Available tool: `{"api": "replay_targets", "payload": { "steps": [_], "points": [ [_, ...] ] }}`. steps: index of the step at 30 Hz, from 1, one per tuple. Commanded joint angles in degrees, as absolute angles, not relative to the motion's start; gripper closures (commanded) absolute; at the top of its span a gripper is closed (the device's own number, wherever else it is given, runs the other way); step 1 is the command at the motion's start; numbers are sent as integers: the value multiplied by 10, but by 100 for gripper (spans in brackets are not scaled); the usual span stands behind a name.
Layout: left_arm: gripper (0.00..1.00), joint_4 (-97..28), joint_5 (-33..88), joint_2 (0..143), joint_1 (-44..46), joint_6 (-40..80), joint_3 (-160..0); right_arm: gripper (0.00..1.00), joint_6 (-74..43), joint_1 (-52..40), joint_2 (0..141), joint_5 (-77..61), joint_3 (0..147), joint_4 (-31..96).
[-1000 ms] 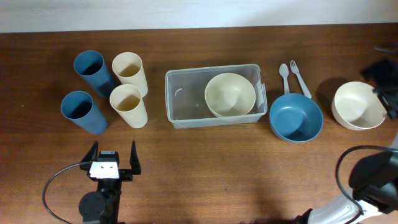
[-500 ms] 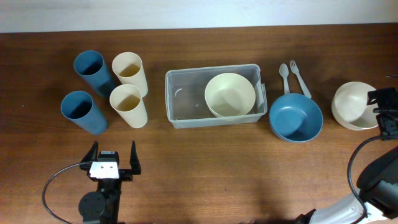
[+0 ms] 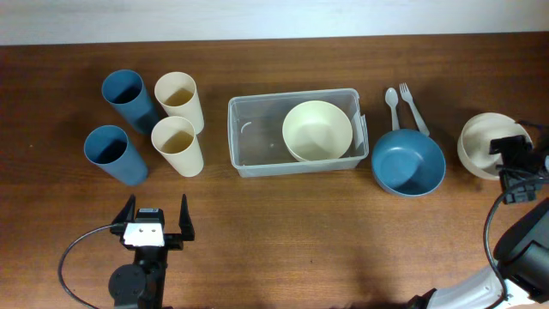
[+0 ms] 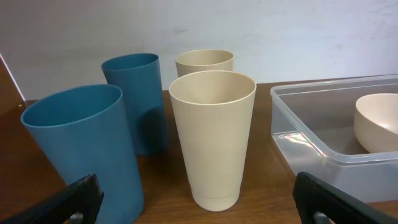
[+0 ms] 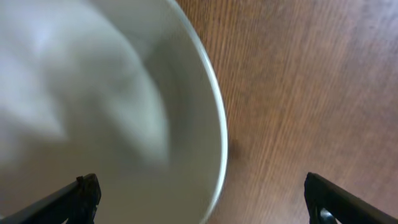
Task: Pack container
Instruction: 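Grasp the back cream bowl's rim with the right gripper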
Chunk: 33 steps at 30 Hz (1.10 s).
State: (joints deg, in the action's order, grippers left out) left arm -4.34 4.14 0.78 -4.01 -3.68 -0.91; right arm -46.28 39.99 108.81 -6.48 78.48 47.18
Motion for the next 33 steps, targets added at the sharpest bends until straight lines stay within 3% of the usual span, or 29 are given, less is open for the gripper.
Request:
{"api": "replay_targets", "payload": {
  "steps": [1, 9, 14, 20, 25, 33],
  "points": [
    [0, -43, 48, 3, -42, -46, -5, 1, -453, 402, 1082, -77, 761, 446],
    [0, -43, 48, 3, -42, -46, -5, 1, -453, 402, 1082, -77, 740, 415],
    [0, -43, 48, 3, -42, -46, -5, 23, -453, 402, 1082, -77, 740, 411],
    [0, -43, 48, 3, -42, -46, -5, 22, -439, 401, 1082, -71, 740, 401],
    [0, -43, 48, 3, -42, -46, -5, 12, -437, 401, 1082, -71, 740, 391],
    [0, -43, 48, 3, -42, -46, -5, 13, -433, 402, 1100, -74, 730, 372]
  ]
}}
